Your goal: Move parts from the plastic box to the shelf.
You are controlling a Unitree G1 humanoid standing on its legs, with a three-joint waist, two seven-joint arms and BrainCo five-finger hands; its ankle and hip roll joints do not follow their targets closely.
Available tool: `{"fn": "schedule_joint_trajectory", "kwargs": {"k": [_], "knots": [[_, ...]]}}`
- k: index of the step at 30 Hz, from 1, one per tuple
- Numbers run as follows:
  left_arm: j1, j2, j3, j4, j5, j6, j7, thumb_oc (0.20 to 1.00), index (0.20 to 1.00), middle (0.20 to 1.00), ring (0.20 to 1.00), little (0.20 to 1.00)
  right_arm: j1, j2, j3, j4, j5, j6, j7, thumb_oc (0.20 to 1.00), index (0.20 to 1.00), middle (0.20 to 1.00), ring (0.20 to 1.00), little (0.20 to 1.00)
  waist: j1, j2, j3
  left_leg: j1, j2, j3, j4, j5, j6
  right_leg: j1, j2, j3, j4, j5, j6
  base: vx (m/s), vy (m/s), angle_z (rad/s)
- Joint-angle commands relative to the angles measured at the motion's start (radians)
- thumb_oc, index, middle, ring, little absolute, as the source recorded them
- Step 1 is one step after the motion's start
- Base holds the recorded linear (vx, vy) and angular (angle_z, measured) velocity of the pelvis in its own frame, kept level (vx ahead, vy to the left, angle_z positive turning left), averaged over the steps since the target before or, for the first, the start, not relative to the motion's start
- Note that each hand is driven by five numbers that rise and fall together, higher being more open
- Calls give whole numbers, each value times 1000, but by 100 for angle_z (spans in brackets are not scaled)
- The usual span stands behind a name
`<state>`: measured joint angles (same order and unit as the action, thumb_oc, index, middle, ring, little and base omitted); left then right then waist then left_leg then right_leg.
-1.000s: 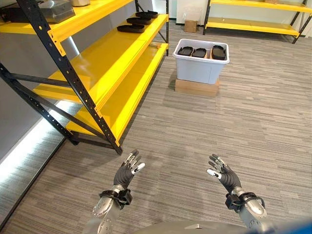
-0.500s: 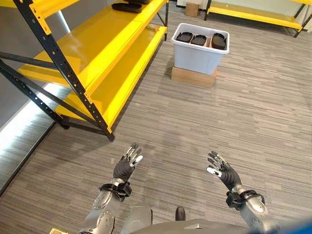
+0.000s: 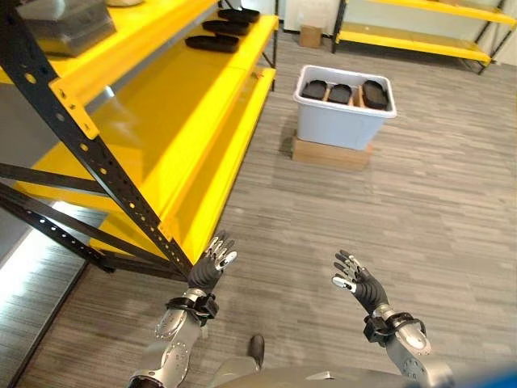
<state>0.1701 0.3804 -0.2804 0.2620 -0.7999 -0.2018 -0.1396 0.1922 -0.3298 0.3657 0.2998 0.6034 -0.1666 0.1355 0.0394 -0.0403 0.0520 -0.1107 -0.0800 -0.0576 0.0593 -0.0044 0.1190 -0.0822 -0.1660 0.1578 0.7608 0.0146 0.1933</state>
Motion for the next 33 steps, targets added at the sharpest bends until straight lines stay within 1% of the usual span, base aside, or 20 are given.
{"fn": "schedule_joint_trajectory", "kwargs": {"k": [1, 2, 3, 4, 6, 7, 8, 10, 12, 15, 19, 20, 23, 24, 25, 27, 28, 29, 32, 33], "knots": [[-1, 28, 14, -68, 48, -32, 1, 1000, 1000, 1000, 1000, 1000, -7, -32, -13, -57, -10, -33, 20, 1000, 1000, 1000, 1000, 1000, -19, 49, 3, 11, 29, -57, -14, 12, -19, -8, 76, -91, -58, 213, -45, 310, 120, 11], [-1, 29, 10, -65, 52, -32, -1, 1000, 1000, 1000, 1000, 1000, 1, -32, -12, -62, -4, -34, 23, 1000, 1000, 1000, 1000, 1000, -41, 52, 16, 46, 20, -72, -19, 4, -19, -63, 91, -99, -40, 149, -58, 489, 46, 3], [-7, 26, 6, -55, 49, -30, -1, 1000, 1000, 1000, 1000, 1000, 7, -35, -6, -78, 17, -32, 27, 1000, 1000, 1000, 1000, 1000, -71, 60, 29, 106, 17, -87, -31, -18, -26, -135, 92, -150, -160, 37, -87, 514, -49, 25], [-8, 23, 10, -53, 43, -30, -4, 1000, 1000, 1000, 1000, 1000, 3, -38, -4, -77, 14, -32, 28, 1000, 1000, 1000, 1000, 1000, -70, 59, 28, 131, 18, -81, -38, -39, -38, -138, 44, -211, -308, 5, -95, 495, -107, 48], [-9, 18, 9, -49, 40, -29, -6, 1000, 1000, 1000, 1000, 1000, 0, -39, -1, -74, 12, -31, 26, 1000, 1000, 1000, 1000, 1000, -72, 60, 31, 152, 21, -85, -45, -50, -48, -136, 15, -237, -407, 11, -92, 284, -145, 51], [-4, 6, 11, -47, 27, -32, -8, 1000, 1000, 1000, 1000, 1000, -7, -48, 7, -76, 4, -28, 24, 1000, 1000, 1000, 1000, 1000, -83, 56, 30, 196, 26, -92, -68, -75, -69, -149, -12, -235, -637, 83, -66, 351, -223, 35], [-2, 1, 14, -46, 24, -35, -7, 1000, 1000, 1000, 1000, 1000, -12, -52, 12, -76, -4, -23, 24, 1000, 1000, 1000, 1000, 1000, -90, 53, 30, 216, 28, -101, -76, -86, -75, -163, -30, -215, -699, 121, -51, 445, -291, 20], [3, -5, 20, -47, 19, -39, -5, 1000, 1000, 1000, 1000, 1000, -23, -60, 17, -85, -15, -16, 25, 1000, 1000, 1000, 1000, 1000, -94, 50, 33, 252, 44, -103, -76, -112, -88, -166, -36, -191, -734, 164, -32, 295, -239, 9], [11, -17, 22, -39, 21, -39, -8, 1000, 1000, 1000, 1000, 1000, -28, -61, 23, -79, -12, -8, 28, 1000, 1000, 1000, 1000, 1000, -88, 31, 13, 277, 61, -94, -72, -134, -102, -133, -32, -210, -731, 171, -41, 304, -272, 14], [1, -32, 13, -39, 8, -34, -12, 1000, 1000, 1000, 1000, 1000, -37, -77, 16, -86, 6, -14, 27, 1000, 1000, 1000, 1000, 1000, -92, 42, -22, 288, 117, -102, -37, -126, -135, -104, 11, -230, -713, 144, -66, 265, -261, 21], [-29, -41, -3, -26, -2, -34, 7, 1000, 1000, 1000, 1000, 1000, -54, -91, 5, -81, 31, -32, 12, 1000, 1000, 1000, 1000, 1000, -101, 58, -32, 258, 180, -117, 69, -37, -177, -79, 62, -254, -664, 62, -112, 227, -280, -2], [-27, -40, -2, -28, -2, -34, 7, 1000, 1000, 1000, 1000, 1000, -52, -95, 4, -85, 33, -32, 12, 1000, 1000, 1000, 1000, 1000, -102, 60, -33, 256, 185, -120, 84, -19, -181, -73, 71, -256, -661, 52, -120, 249, -261, 7], [-13, -43, 1, -34, -24, -25, 8, 1000, 1000, 1000, 1000, 1000, -41, -105, 2, -90, 40, -31, 9, 1000, 1000, 1000, 1000, 1000, -92, 49, -25, 185, 191, -125, 277, 113, -188, -15, 104, -253, -666, 6, -165, 173, -216, 1], [-12, -43, 1, -34, -24, -25, 8, 1000, 1000, 1000, 1000, 1000, -41, -105, 2, -90, 40, -31, 9, 1000, 1000, 1000, 1000, 1000, -93, 49, -25, 181, 191, -127, 283, 111, -188, -15, 104, -254, -666, 6, -165, 100, -232, -2], [-6, -39, 3, -40, -25, -22, 11, 1000, 1000, 1000, 1000, 1000, -35, -111, -1, -96, 35, -36, 7, 1000, 1000, 1000, 1000, 1000, -81, 24, 1, 82, 175, -120, 482, 199, -191, 26, 106, -249, -676, -7, -191, 82, -249, 9], [1, -36, 9, -46, -29, -18, 15, 1000, 1000, 1000, 1000, 1000, -36, -129, 4, -109, 7, -42, 1, 1000, 1000, 1000, 1000, 1000, -64, -2, 32, 13, 166, -79, 604, 189, -167, 60, 106, -246, -696, -7, -207, 125, -280, 5], [6, -36, 10, -48, -26, -18, 14, 1000, 1000, 1000, 1000, 1000, -35, -130, 4, -105, 0, -41, -5, 1000, 1000, 1000, 1000, 1000, -59, -7, 39, -23, 167, -59, 604, 183, -164, 74, 104, -241, -705, -10, -209, 195, -158, -2], [9, -39, 6, -46, -22, -18, 19, 1000, 1000, 1000, 1000, 1000, -42, -131, 3, -97, 2, -42, -20, 1000, 1000, 1000, 1000, 1000, -36, -4, 52, -113, 134, -18, 535, 106, -162, 108, 109, -224, -729, -14, -202, 197, -68, -4], [21, -35, 12, -44, -17, -19, 17, 1000, 1000, 1000, 1000, 1000, -41, -129, -2, -100, 6, -45, -18, 1000, 1000, 1000, 1000, 1000, -26, -4, 50, -150, 120, 8, 405, 90, -158, 128, 114, -206, -748, -19, -192, 214, 9, -15], [31, -32, 11, -30, -2, -23, 8, 1000, 1000, 1000, 1000, 1000, -35, -126, -8, -89, -3, -53, -17, 1000, 1000, 1000, 1000, 1000, -10, 12, 52, -158, 115, 41, 128, 129, -157, 165, 138, -198, -781, -24, -181, 361, 37, -33]]}}
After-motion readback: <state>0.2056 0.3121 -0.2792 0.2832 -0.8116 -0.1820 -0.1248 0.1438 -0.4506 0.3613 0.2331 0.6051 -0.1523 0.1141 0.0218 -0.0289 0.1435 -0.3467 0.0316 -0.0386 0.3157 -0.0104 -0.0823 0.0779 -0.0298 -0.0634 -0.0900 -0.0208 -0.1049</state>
